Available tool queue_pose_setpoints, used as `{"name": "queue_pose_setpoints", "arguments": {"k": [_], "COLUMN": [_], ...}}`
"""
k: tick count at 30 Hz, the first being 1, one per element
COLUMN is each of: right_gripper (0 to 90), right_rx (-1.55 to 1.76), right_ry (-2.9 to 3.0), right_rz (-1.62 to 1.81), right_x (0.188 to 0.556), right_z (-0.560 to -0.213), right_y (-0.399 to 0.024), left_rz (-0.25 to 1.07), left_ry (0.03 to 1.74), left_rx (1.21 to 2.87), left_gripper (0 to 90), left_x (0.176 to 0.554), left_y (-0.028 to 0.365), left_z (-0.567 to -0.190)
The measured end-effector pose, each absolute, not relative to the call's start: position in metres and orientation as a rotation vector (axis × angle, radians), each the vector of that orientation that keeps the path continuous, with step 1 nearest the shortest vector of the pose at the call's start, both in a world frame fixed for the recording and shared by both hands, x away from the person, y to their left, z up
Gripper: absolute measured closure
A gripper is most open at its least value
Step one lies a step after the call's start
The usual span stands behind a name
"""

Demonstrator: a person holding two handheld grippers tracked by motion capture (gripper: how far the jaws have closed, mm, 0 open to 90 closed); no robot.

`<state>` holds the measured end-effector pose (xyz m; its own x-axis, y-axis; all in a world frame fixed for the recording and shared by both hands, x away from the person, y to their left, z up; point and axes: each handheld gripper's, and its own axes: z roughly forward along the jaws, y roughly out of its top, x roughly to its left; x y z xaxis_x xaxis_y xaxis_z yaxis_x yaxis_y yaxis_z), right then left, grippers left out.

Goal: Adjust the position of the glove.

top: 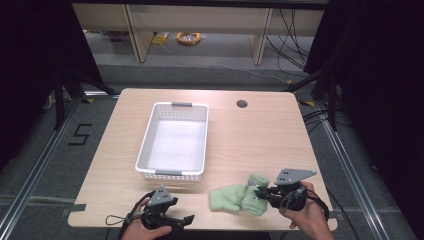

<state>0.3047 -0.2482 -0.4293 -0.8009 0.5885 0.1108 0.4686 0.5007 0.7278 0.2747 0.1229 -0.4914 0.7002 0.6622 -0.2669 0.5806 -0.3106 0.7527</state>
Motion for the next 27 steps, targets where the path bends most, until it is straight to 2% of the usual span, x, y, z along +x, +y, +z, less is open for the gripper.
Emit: {"name": "queue_pose_setpoints", "arguments": {"k": [8,20,22,25,27], "right_gripper": [84.0,82.3,79.8,71.6,66.7], "right_rx": [0.731,0.608,0.584,0.519,0.603], "right_ry": [2.735,2.924,2.936,2.912,2.868], "right_rz": [1.204,1.067,1.046,0.991,1.030], "right_x": [0.315,0.346,0.349,0.350,0.347], "right_z": [-0.427,-0.458,-0.464,-0.471,-0.468], "right_y": [-0.209,-0.169,-0.167,-0.166,-0.168], "left_rz": [0.114,0.134,0.142,0.130,0.125], "left_ry": [0.925,0.883,0.873,0.863,0.850], "left_rx": [1.989,2.006,2.016,2.016,2.047], "left_gripper": [16.1,20.3,20.7,22.2,22.5], "left_x": [0.282,0.302,0.304,0.308,0.310], "left_y": [0.113,0.093,0.089,0.080,0.078], "left_z": [-0.480,-0.473,-0.472,-0.472,-0.472]}}
